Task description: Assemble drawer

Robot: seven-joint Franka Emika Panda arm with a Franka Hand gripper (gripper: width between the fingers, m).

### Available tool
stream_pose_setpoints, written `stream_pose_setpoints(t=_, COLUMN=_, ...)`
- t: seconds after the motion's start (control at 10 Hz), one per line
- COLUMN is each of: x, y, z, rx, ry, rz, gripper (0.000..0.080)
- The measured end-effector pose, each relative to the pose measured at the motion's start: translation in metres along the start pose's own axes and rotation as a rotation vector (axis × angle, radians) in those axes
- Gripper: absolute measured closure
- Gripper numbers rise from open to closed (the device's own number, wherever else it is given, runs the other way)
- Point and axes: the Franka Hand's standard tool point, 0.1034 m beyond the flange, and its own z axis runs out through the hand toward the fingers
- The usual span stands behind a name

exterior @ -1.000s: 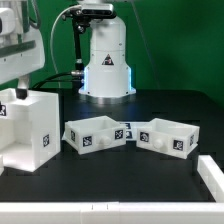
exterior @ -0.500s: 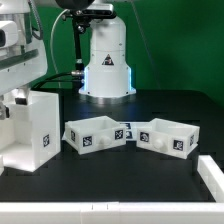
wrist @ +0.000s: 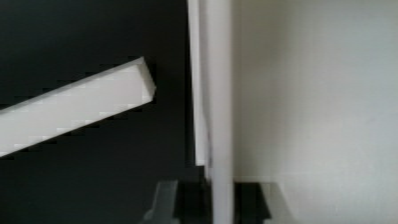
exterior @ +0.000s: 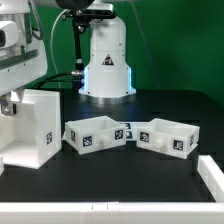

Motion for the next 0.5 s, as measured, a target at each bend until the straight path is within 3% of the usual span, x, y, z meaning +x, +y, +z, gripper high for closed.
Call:
stream_pose_setpoints(t=0.3, x=-0.005, y=0.004, z=-0.005, rx=-0.012, ry=-0.001, rz=0.01, gripper=0.0765)
stream_pose_setpoints(t=0.5, x=-0.007, y=0.011, z=-0.028, rx=-0.052, ry=-0.008, rz=0.108, gripper=0.0765)
